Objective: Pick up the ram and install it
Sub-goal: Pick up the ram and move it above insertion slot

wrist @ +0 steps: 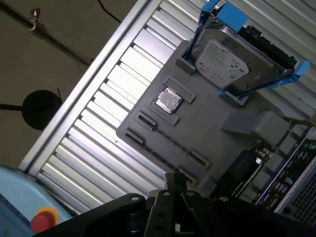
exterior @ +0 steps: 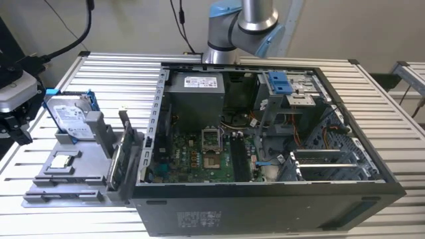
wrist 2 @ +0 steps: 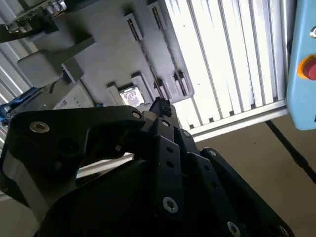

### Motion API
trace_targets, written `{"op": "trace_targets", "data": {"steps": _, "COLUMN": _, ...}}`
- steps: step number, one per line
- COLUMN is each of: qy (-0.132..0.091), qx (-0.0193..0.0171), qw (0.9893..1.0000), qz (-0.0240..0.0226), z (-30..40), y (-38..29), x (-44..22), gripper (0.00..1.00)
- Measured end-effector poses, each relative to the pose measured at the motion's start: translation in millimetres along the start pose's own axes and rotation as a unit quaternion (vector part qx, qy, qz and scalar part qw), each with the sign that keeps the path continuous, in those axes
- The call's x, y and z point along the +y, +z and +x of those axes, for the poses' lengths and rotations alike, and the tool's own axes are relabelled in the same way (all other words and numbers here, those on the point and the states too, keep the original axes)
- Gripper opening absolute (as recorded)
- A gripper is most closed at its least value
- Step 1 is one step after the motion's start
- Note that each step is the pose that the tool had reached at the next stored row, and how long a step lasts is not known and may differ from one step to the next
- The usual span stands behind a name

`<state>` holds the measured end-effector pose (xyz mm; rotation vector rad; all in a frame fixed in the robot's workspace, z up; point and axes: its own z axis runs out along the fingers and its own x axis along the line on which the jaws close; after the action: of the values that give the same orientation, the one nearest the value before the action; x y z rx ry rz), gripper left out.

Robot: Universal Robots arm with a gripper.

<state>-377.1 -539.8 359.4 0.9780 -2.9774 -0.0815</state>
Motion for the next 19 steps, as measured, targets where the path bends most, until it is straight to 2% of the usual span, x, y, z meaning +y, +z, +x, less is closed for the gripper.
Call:
{"op": "trace_targets", "data": {"steps": 5, "qy": -0.037, "qx": -0.0024, "qw": 0.9993, "qz": -0.0059, "z": 0.3, "y": 0.7, "x": 0.2, "gripper": 0.11}}
{"op": "trace_targets", "data": {"steps": 10, "qy": -0.069, "qx": -0.0062, "qw": 0.9975, "qz": -0.0136, "z": 1.0, "y": 1.4, "x": 0.7, "gripper": 0.11}}
{"op": "trace_targets", "data": {"steps": 15, "qy": -0.107, "qx": -0.0047, "qw": 0.9941, "qz": -0.0155, "z": 1.6, "y": 2.8, "x": 1.0, "gripper": 0.11}}
{"op": "trace_targets", "data": {"steps": 19, "qy": -0.141, "qx": -0.0026, "qw": 0.9899, "qz": -0.0161, "z": 1.7, "y": 3.2, "x": 1.1, "gripper": 0.11}}
